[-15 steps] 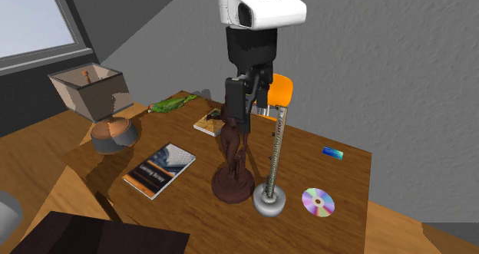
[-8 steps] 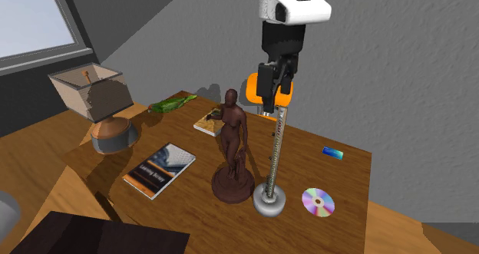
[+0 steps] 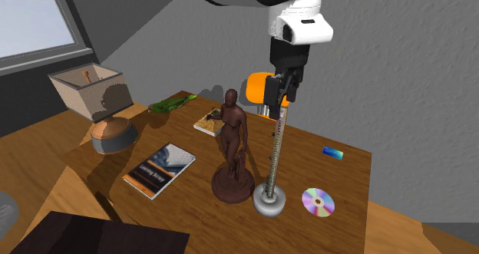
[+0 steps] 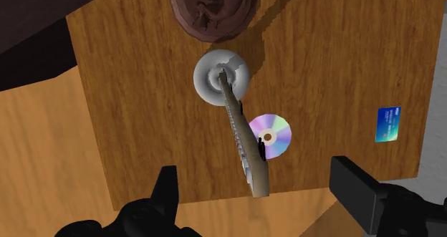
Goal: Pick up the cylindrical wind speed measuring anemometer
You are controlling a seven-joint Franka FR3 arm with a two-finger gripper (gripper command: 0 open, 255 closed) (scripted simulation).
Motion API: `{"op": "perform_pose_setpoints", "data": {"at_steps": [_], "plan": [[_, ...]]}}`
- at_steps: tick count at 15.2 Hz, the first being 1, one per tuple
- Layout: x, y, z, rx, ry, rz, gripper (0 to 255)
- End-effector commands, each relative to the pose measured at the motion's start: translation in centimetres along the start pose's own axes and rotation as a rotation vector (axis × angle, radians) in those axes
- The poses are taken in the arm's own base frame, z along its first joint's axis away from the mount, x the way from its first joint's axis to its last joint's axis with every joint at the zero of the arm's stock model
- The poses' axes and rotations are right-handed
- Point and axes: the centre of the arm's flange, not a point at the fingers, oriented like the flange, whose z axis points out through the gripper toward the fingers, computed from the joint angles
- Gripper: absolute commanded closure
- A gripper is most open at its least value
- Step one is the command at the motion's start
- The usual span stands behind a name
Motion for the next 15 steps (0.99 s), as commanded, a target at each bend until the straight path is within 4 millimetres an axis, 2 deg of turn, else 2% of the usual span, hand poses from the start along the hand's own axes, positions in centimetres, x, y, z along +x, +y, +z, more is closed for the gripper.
{"op": "perform_pose_setpoints", "data": {"at_steps": [1, 3, 4, 13, 15], "plan": [[-0.1, -0.1, 1.4, 0.001, 0.0, 0.0, 0], [-0.1, -0.1, 1.4, 0.0, 0.0, 0.0, 0], [-0.1, 0.0, 1.3, 0.001, 0.0, 0.0, 255], [-0.1, -0.1, 1.4, 0.001, 0.0, 0.0, 255], [-0.1, -0.1, 0.3, 0.001, 0.0, 0.0, 255]]}}
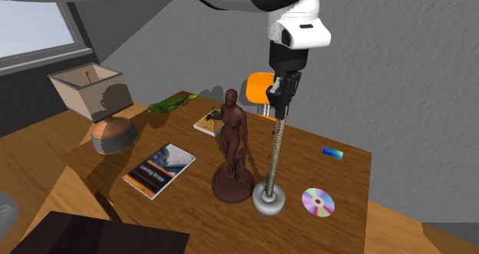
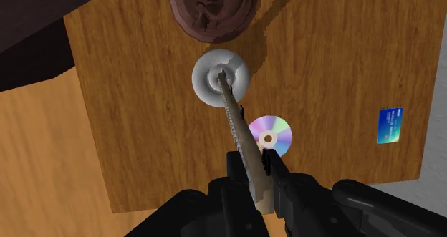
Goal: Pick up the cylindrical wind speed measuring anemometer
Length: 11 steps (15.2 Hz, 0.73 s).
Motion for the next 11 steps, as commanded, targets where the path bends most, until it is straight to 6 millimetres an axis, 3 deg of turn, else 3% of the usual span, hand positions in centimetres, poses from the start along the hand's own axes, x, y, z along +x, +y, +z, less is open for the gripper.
{"op": "perform_pose_setpoints", "data": {"at_steps": [1, 11], "plan": [[0.1, 0.0, -0.9, 0.0, 0.0, 0.0, 255], [0.3, 0.0, -6.2, 0.0, 0.0, 0.0, 255]]}}
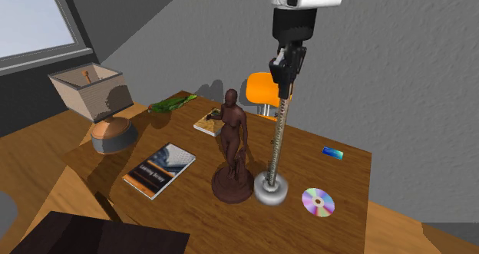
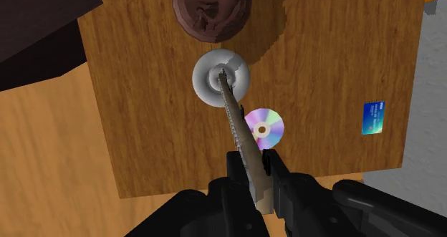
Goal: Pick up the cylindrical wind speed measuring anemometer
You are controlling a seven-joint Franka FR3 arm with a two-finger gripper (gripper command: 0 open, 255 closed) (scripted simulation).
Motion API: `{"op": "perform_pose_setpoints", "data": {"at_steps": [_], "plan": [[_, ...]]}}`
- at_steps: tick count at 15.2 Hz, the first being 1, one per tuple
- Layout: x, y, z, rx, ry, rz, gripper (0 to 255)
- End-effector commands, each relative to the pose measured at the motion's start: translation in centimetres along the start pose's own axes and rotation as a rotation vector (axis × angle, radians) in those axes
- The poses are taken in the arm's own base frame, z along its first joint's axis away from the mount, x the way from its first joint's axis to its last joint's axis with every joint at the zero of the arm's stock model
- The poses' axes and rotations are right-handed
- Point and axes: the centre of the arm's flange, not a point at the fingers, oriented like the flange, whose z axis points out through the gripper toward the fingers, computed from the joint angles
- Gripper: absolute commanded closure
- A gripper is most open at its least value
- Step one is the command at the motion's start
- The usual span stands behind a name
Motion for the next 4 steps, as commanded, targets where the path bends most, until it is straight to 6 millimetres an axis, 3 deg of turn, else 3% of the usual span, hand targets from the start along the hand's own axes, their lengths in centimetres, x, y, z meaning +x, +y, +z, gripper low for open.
{"op": "perform_pose_setpoints", "data": {"at_steps": [1, 4], "plan": [[0.04, 0.13, -1.09, 0.0, 0.0, 0.0, 255], [0.06, 0.14, -1.7, 0.0, 0.0, 0.0, 255]]}}
